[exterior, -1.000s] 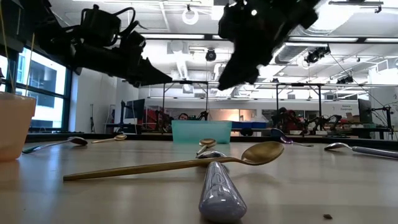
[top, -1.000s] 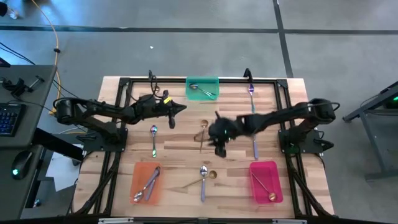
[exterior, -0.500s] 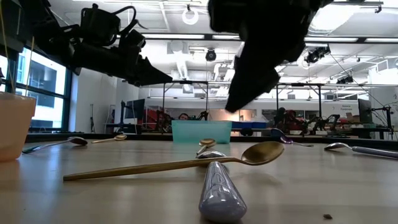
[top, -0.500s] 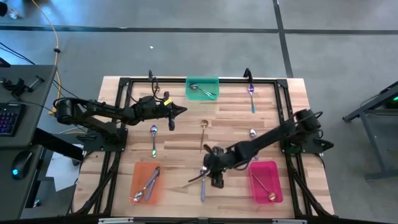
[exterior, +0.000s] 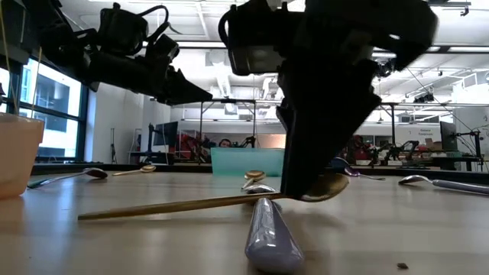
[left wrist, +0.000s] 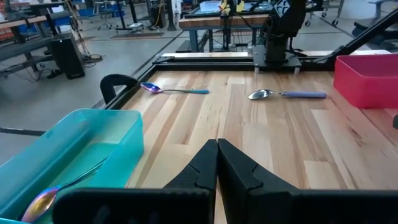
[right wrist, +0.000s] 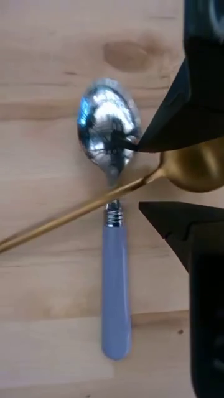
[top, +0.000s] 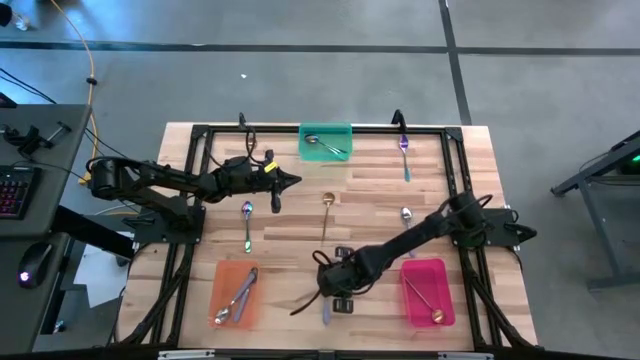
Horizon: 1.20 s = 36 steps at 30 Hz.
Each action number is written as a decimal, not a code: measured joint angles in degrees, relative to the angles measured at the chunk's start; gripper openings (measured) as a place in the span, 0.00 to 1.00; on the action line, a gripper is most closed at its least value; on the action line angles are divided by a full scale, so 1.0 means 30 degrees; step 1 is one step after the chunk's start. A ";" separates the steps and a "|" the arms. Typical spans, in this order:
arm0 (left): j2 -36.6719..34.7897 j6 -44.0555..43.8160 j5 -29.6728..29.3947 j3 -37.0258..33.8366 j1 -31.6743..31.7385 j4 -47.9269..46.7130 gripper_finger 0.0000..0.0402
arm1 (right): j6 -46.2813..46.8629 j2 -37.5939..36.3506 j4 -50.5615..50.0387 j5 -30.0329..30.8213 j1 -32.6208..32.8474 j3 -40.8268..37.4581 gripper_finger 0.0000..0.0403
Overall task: Sort silverware by color (type)
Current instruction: Put the gold spoon into the pink bin
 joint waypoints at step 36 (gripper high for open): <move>0.0000 0.0465 -0.0254 -0.0495 -0.0174 -0.0015 0.00 | 1.0288 -0.4557 -1.1790 -0.0445 0.3086 0.2106 0.00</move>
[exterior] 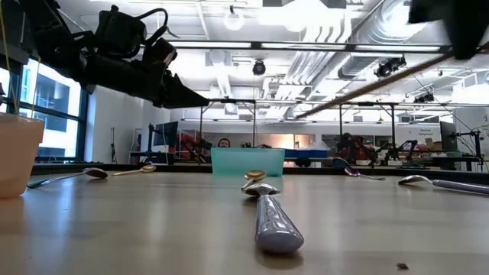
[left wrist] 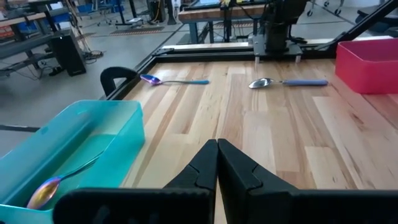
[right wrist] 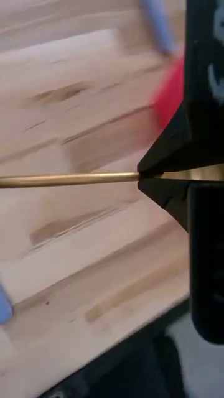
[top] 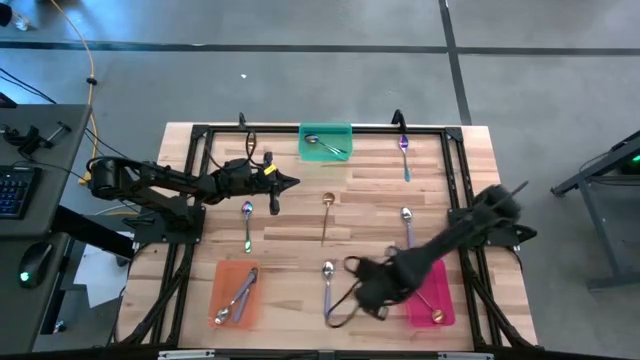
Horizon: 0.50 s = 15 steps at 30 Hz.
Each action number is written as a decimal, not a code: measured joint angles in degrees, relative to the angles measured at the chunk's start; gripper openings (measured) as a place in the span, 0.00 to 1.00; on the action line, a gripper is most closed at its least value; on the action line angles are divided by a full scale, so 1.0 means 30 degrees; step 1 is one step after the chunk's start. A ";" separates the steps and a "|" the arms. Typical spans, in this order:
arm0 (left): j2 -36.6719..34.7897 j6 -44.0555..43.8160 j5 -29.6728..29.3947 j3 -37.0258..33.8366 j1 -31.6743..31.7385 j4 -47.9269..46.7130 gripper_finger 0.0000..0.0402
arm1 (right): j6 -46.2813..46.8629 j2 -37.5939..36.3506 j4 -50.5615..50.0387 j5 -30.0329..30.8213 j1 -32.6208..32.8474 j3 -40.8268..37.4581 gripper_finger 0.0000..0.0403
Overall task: Sort silverware by color (type)
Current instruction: Put the gold spoon into the pink bin
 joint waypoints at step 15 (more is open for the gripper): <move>0.0000 0.0137 0.0006 -0.0004 0.0007 0.0065 0.00 | 2.0072 -0.6317 0.2915 -0.0183 0.7368 -0.8207 0.00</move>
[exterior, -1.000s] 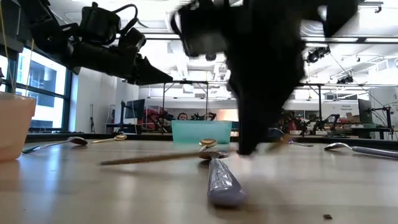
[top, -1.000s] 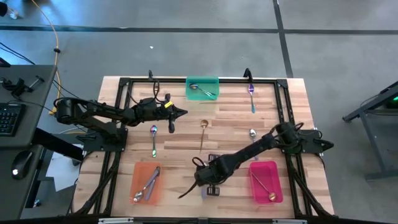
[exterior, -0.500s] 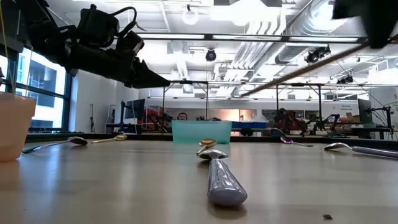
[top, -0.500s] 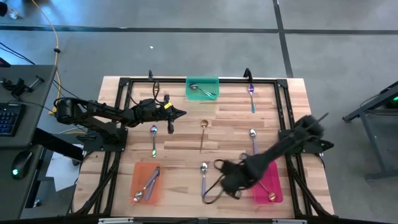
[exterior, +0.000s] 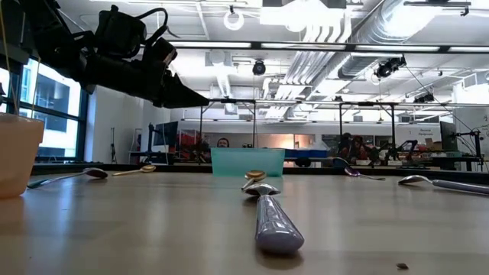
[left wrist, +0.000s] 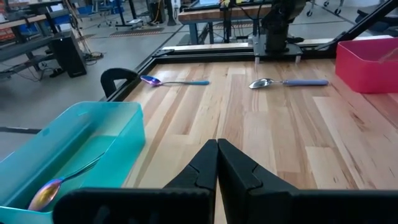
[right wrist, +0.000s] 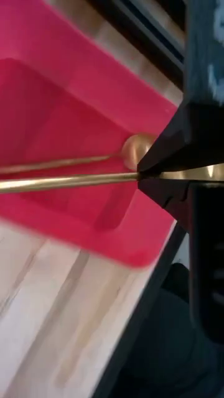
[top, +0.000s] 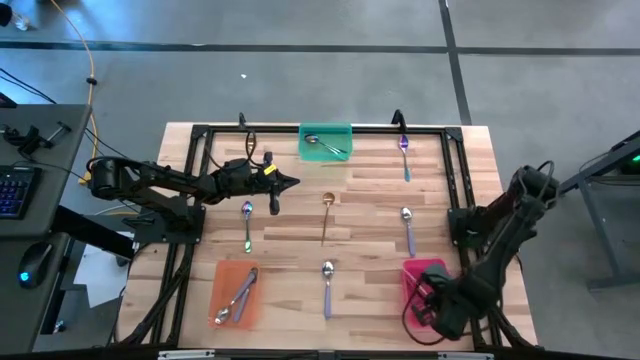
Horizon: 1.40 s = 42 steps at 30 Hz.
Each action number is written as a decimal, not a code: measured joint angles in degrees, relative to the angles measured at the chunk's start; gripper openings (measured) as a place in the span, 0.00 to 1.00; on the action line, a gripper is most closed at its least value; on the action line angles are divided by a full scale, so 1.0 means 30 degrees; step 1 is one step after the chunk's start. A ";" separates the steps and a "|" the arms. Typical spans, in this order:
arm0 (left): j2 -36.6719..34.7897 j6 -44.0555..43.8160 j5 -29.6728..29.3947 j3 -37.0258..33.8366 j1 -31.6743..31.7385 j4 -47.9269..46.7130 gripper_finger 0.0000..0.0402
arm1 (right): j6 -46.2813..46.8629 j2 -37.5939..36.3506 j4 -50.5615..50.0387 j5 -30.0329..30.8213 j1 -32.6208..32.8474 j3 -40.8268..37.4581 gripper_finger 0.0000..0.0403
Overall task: Sort silverware by color (type)
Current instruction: Put the gold spoon into the pink bin, then put the purple spoon into the orange bin
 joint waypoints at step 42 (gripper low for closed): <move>-0.0007 -0.1187 0.2382 -0.0011 -0.0022 0.0003 0.00 | -1.5030 -0.3759 -0.0184 0.5531 -1.3527 -0.3894 0.19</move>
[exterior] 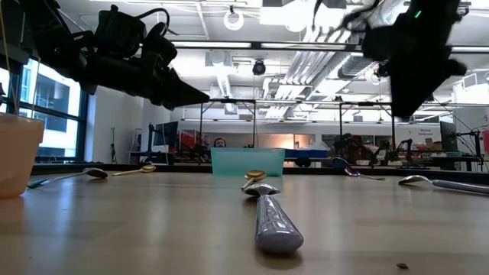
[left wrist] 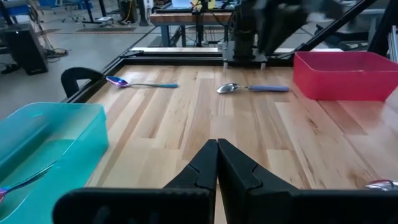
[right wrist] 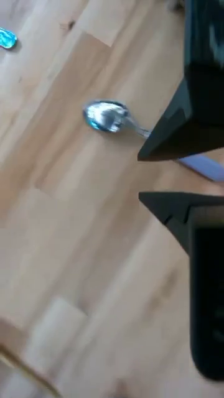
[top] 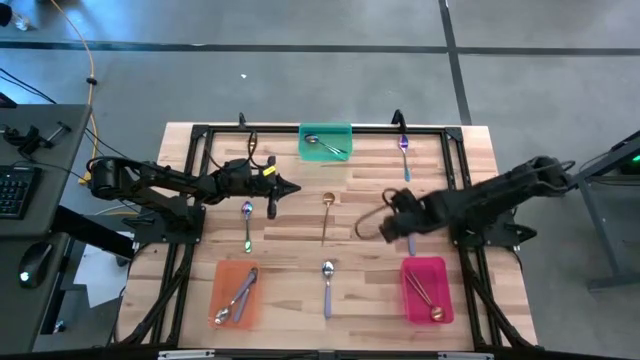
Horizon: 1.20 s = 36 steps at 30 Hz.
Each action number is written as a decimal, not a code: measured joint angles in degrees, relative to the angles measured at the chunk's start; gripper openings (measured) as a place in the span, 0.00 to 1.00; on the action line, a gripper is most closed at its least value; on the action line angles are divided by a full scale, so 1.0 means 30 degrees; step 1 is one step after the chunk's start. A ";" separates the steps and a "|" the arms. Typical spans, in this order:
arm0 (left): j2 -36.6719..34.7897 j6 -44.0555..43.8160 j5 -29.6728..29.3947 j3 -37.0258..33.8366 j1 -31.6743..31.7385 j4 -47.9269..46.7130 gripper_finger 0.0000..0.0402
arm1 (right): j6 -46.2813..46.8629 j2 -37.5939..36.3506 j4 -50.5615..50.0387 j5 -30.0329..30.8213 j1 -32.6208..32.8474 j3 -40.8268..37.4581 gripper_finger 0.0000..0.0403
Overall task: Sort silverware by color (type)
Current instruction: Put the purple spoon into the orange bin
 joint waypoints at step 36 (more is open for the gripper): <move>0.0000 -0.3539 0.0902 -0.3291 -0.0098 0.5436 0.00 | -0.6420 -0.0015 1.5807 -0.1638 -0.5525 -0.8168 0.01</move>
